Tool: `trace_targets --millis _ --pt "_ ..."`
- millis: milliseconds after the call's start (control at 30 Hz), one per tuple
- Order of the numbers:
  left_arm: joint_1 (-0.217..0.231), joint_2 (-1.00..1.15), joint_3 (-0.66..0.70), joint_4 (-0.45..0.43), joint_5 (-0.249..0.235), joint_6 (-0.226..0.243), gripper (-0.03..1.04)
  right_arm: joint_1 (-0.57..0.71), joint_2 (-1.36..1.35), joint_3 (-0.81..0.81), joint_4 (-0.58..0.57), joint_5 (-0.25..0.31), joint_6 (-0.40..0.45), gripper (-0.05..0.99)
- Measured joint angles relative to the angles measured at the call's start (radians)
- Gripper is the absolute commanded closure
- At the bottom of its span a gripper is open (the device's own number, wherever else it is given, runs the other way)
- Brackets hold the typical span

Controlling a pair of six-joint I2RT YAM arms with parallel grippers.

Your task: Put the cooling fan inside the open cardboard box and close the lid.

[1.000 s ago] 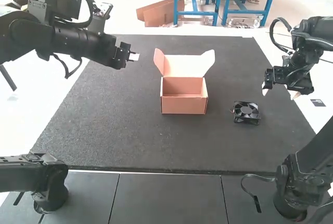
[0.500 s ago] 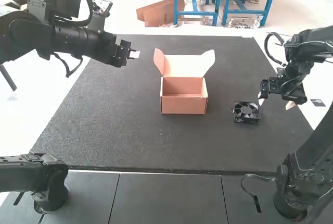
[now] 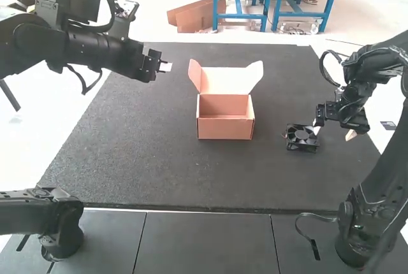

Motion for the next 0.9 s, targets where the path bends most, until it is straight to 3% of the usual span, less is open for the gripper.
trace_targets --millis 900 --pt "0.0 0.032 0.012 -0.005 -0.008 0.0 0.04 0.0 0.143 0.062 0.012 0.0 0.01 0.04"
